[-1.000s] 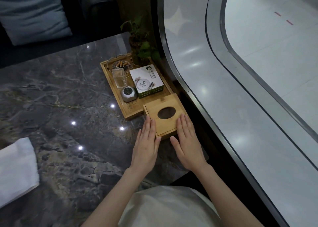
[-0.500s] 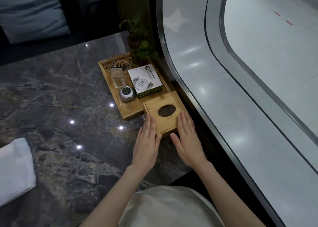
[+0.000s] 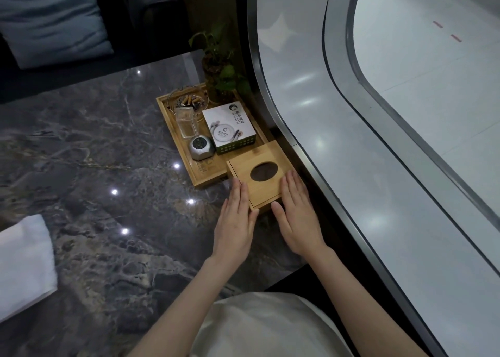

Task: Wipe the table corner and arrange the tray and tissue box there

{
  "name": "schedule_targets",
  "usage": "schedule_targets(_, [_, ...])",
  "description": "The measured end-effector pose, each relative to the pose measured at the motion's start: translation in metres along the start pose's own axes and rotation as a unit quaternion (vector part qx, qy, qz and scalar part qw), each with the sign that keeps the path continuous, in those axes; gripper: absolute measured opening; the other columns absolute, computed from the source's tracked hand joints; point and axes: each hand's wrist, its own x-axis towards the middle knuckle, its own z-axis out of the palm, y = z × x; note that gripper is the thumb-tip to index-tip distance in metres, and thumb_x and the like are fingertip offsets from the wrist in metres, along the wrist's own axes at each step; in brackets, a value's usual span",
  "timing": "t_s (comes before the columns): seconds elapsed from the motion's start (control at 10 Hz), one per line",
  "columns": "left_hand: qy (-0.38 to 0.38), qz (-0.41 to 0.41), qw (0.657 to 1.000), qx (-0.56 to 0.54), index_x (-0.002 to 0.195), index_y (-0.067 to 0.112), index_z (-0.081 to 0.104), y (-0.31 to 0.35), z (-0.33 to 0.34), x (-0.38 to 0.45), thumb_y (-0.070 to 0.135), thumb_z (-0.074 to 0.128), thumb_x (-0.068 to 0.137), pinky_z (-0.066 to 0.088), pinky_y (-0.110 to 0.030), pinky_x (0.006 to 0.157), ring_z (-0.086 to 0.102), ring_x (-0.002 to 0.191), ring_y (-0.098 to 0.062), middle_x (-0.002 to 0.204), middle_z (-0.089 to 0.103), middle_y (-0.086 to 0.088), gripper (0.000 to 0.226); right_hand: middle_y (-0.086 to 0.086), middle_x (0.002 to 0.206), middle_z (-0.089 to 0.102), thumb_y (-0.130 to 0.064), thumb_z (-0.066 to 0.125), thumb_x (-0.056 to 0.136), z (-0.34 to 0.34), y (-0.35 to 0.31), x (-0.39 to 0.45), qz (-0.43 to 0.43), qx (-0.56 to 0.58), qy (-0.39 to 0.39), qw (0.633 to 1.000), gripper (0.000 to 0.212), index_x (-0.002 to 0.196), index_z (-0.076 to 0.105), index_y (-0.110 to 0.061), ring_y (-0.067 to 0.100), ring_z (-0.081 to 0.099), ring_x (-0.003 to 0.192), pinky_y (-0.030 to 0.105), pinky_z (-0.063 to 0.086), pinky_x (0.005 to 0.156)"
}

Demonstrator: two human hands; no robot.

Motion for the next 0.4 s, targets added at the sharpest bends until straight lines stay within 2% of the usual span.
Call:
schedule_targets(0.1, [-0.01, -0.004, 1.0, -0.01, 0.142, 0.021, -0.005, 0.001, -0.004, 0.0, 0.033, 0.034, 0.096, 0.014, -0.033, 0.117, 0.001, 0.141, -0.01, 0.148, -0.015, 0.007, 0.062, 0.0, 0.153, 0.007, -0.045, 0.016, 0.096, 0.0, -0.006, 0.002, 0.019, 0.012, 0.037, 0.999, 0.06, 0.145, 0.016, -0.011, 0.005, -0.003, 0.138, 0.023, -0.005, 0.113])
schedule_targets(0.2, [-0.043, -0.036, 0.996, -0.065, 0.145, 0.023, 0.001, 0.002, -0.012, -0.001, 0.034, 0.034, 0.096, 0.011, -0.028, 0.115, 0.003, 0.141, -0.009, 0.154, -0.01, 0.007, 0.061, 0.007, 0.15, 0.033, -0.032, 0.032, 0.098, -0.002, -0.014, 0.005, 0.052, 0.017, 0.083, 0.995, 0.048, 0.14, 0.034, -0.009, 0.013, 0.018, 0.141, 0.025, 0.006, 0.113])
schedule_targets(0.3, [-0.031, -0.066, 0.989, -0.131, 0.144, 0.02, 0.021, 0.003, -0.027, 0.004, 0.031, 0.035, 0.096, 0.014, -0.022, 0.11, 0.014, 0.141, -0.008, 0.156, 0.014, 0.004, 0.051, 0.009, 0.136, 0.052, -0.027, 0.038, 0.097, -0.006, -0.025, 0.012, 0.059, 0.028, 0.113, 0.991, 0.039, 0.13, 0.05, -0.009, 0.021, 0.04, 0.132, 0.028, 0.02, 0.111])
schedule_targets(0.4, [0.026, -0.095, 0.984, -0.147, 0.129, 0.015, 0.049, 0.006, -0.05, 0.015, 0.025, 0.04, 0.095, 0.036, -0.019, 0.096, 0.048, 0.119, -0.012, 0.131, 0.053, -0.003, 0.036, 0.003, 0.111, 0.066, -0.026, 0.042, 0.096, -0.017, -0.039, 0.029, 0.037, 0.13, 0.068, 0.988, 0.028, 0.116, 0.059, -0.016, 0.015, 0.059, 0.105, 0.032, 0.047, 0.096])
